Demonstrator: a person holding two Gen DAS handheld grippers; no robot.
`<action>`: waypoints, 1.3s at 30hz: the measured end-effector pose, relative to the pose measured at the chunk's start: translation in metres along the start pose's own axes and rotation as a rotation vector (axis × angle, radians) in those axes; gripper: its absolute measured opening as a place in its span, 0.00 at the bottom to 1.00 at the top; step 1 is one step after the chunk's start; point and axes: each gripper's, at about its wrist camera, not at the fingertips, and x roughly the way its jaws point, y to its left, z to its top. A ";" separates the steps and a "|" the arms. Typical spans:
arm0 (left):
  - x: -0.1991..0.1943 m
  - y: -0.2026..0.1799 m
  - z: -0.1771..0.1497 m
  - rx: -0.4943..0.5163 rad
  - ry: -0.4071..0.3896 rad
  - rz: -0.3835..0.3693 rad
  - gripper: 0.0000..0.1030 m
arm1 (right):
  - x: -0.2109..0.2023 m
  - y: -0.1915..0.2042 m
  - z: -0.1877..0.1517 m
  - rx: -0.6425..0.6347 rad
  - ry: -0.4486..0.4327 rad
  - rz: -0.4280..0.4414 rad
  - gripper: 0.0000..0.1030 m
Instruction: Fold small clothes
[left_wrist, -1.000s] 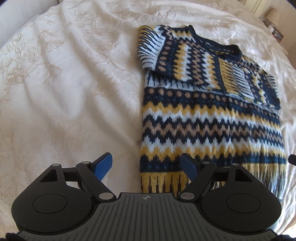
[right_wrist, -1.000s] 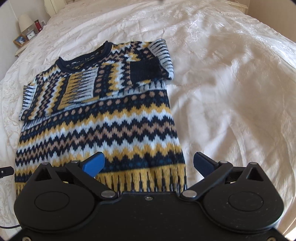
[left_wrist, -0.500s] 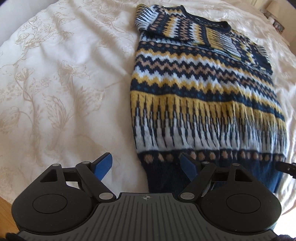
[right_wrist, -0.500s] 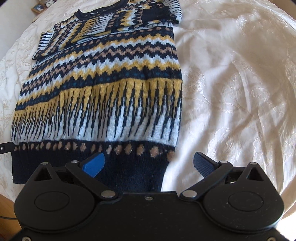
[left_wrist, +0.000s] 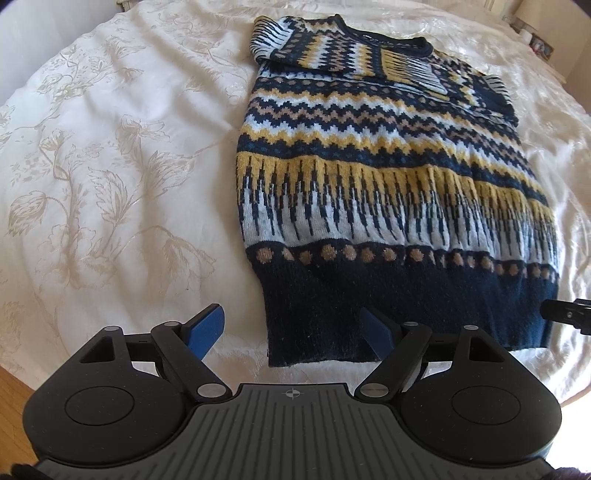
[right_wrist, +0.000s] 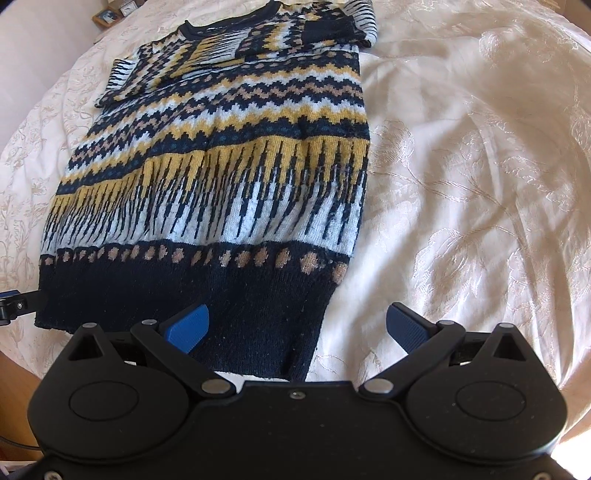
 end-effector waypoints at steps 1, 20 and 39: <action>0.000 0.000 0.000 0.001 -0.001 0.002 0.77 | 0.001 0.000 -0.001 -0.008 -0.001 0.003 0.99; 0.060 -0.003 0.018 0.049 0.080 -0.010 0.87 | 0.043 -0.003 0.007 0.018 0.094 -0.029 1.00; 0.067 0.004 0.013 0.040 0.051 -0.047 1.00 | 0.045 0.004 -0.013 0.024 -0.001 -0.052 1.00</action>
